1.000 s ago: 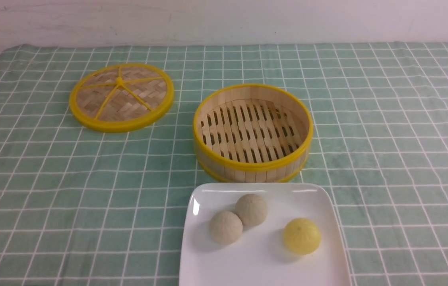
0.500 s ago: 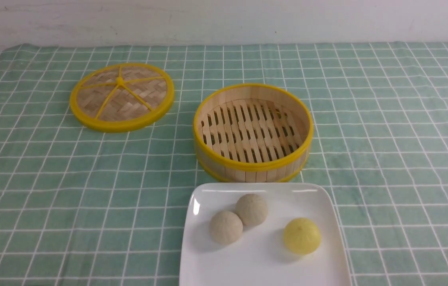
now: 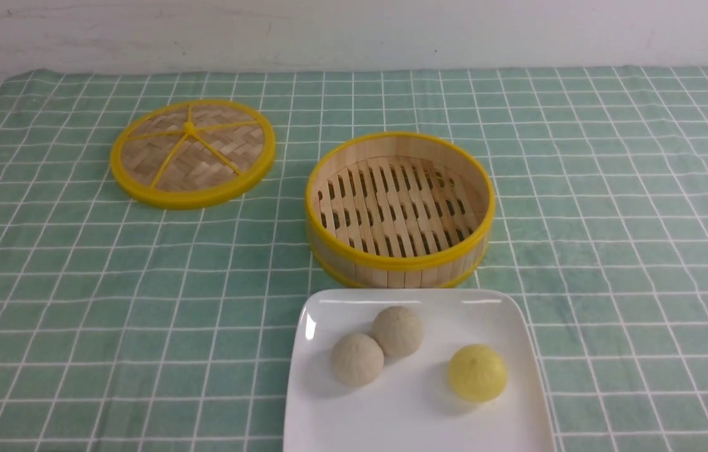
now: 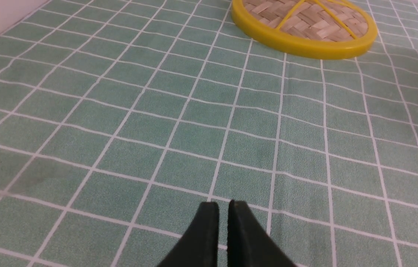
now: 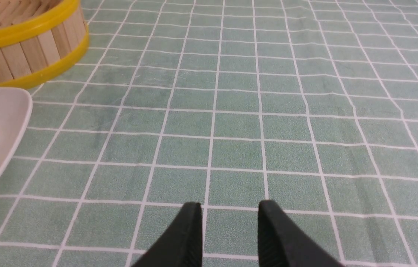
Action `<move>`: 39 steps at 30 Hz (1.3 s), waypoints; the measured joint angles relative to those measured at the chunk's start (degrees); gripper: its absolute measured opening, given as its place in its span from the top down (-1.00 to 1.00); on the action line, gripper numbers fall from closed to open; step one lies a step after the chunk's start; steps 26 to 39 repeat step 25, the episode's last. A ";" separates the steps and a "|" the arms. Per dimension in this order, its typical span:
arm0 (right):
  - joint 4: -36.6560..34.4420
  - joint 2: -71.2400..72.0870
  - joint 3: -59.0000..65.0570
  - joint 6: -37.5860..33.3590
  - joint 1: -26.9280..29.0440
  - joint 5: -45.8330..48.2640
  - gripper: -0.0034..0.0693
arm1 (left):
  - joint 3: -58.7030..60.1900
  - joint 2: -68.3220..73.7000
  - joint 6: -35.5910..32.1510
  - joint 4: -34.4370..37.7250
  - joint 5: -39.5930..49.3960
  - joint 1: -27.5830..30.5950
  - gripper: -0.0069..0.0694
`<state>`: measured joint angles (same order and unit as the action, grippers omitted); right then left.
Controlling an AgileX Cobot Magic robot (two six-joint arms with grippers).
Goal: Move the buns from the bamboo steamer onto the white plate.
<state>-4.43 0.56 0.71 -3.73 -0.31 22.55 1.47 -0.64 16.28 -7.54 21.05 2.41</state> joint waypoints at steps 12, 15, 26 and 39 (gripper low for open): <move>0.00 0.00 0.00 0.00 0.00 0.00 0.25 | 0.00 0.00 0.00 0.00 0.05 0.00 0.65; 0.00 0.00 0.00 0.00 0.00 0.00 0.25 | 0.00 0.00 0.00 0.00 0.05 0.00 0.64; 0.00 0.00 0.00 0.00 0.00 0.00 0.25 | 0.00 0.00 0.00 0.00 0.05 0.00 0.62; 0.00 0.00 0.00 0.00 0.00 0.00 0.25 | 0.00 0.00 0.00 0.00 0.05 0.00 0.62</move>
